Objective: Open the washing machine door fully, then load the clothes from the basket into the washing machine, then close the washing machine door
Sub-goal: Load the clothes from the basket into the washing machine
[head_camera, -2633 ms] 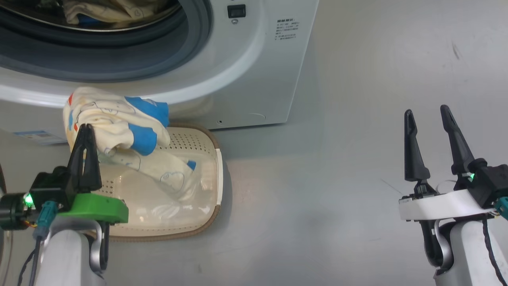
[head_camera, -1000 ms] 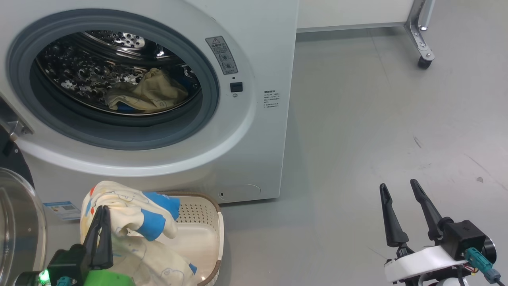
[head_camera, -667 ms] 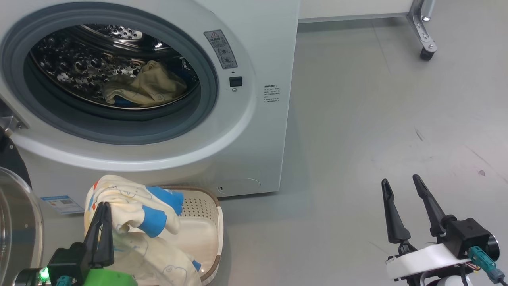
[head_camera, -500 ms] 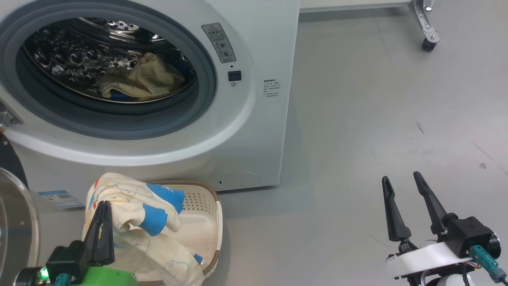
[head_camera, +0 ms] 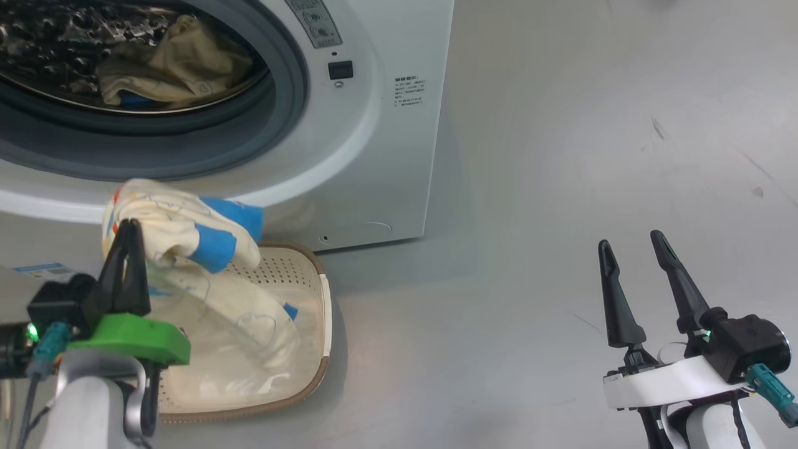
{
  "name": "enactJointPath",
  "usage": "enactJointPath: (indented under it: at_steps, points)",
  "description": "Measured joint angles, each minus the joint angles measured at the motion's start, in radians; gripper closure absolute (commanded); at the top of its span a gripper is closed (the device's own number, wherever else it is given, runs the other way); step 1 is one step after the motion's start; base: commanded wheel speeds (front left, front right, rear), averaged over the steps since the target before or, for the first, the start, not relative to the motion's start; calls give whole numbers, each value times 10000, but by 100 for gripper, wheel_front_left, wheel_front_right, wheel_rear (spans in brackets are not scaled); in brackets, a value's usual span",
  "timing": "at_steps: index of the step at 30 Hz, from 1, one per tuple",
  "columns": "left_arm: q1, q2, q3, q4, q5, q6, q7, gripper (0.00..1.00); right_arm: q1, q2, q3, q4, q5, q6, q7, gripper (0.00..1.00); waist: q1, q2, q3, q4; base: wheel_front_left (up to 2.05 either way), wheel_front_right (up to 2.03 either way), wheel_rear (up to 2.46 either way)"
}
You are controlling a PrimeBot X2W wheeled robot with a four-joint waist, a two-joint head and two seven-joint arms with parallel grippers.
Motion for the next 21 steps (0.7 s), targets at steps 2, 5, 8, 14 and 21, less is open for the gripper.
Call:
enactJointPath:
  at_steps: [2, 5, 8, 14, 21]
  points:
    - [-487, 153, 36, 178, -42, -13, 222, 100, -73, 2, 25, -63, 2, 0, 0, 0, 0, 0, 253, -83, 0, 0, 0]
    - [-1241, 403, 178, 414, -63, -94, 560, 100, -233, 4, 36, -153, 2, 2, 0, 0, 0, -1, 645, -214, 0, 0, 0]
    - [-2027, 717, 328, 646, -148, -163, 943, 100, -405, 12, 98, -226, 2, 0, 0, 0, 0, -1, 1051, -353, 0, 0, 0]
    - [-3354, 1300, 736, 1147, -525, -265, 1661, 100, -840, 25, 213, -295, 19, 2, -6, 0, 1, 0, 1836, -679, 0, 0, 0]
    - [-4614, 1946, 991, 1559, -846, -453, 2665, 100, -1080, 36, 257, -337, 40, 2, -46, 0, 1, 0, 2545, -1073, 0, 0, 0]
